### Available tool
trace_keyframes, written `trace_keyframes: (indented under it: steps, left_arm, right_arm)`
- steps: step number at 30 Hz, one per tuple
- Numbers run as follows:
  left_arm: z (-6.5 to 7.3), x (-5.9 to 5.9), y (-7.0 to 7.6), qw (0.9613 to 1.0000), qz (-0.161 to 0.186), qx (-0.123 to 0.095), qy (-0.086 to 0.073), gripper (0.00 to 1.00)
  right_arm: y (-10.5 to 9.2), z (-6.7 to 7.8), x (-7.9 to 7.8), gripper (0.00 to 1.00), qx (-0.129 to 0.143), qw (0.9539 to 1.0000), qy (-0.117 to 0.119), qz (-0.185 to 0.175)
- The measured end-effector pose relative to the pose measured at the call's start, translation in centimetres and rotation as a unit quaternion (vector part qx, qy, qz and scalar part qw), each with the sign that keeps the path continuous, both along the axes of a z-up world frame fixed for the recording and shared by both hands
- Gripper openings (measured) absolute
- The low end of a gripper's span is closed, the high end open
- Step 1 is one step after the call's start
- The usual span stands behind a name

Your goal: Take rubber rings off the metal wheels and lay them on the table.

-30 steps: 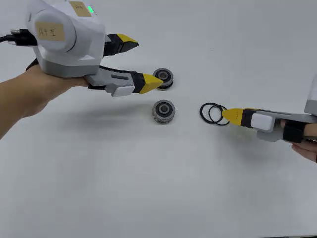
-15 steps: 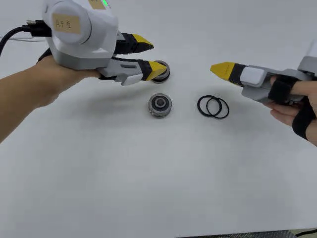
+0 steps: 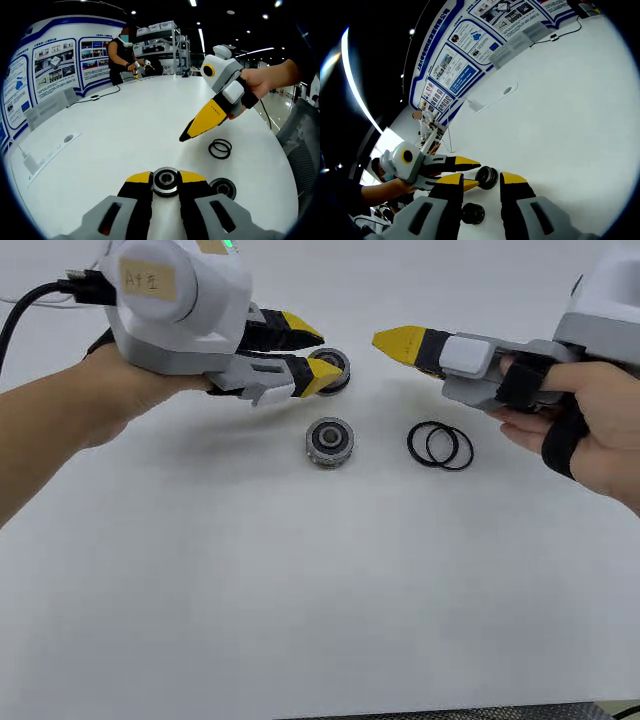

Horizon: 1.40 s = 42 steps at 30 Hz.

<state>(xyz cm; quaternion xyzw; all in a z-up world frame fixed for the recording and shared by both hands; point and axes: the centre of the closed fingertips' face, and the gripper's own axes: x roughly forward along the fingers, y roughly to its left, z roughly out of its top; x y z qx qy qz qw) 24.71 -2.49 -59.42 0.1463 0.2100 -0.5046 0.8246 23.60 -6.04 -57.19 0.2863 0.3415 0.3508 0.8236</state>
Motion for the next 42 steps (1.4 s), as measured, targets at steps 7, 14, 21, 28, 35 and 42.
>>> trace_keyframes:
  steps: [7,14,21,28,35,42]
  left_arm:
    - [-0.4,-0.3,-0.4,1.0,-0.006,0.004,0.005,0.19]
    - [-0.5,-0.3,-0.3,1.0,-0.005,0.003,0.006,0.18]
    - [-0.4,-0.3,-0.2,1.0,-0.003,0.0,0.006,0.17]
    - [-0.4,-0.5,-0.2,1.0,-0.006,-0.001,0.007,0.16]
    - [-0.3,-0.5,-0.2,0.9999,-0.011,-0.002,0.007,0.14]
    - [-0.3,-0.5,-0.2,0.9999,-0.013,0.0,0.004,0.14]
  right_arm:
    - [0.4,-0.2,-0.3,0.3,0.003,0.9999,0.001,0.013]
    - [0.5,-0.4,-0.2,0.31,0.009,0.9998,0.003,0.019]
    - [1.3,-1.5,-0.7,0.37,0.007,0.9989,0.014,0.045]
    - [1.7,-1.8,-0.6,0.38,0.01,0.9986,0.015,0.049]
    - [2.1,-2.2,-0.5,0.42,0.012,0.9981,0.017,0.058]
    - [2.8,-2.3,-0.3,0.44,0.016,0.9977,0.019,0.063]
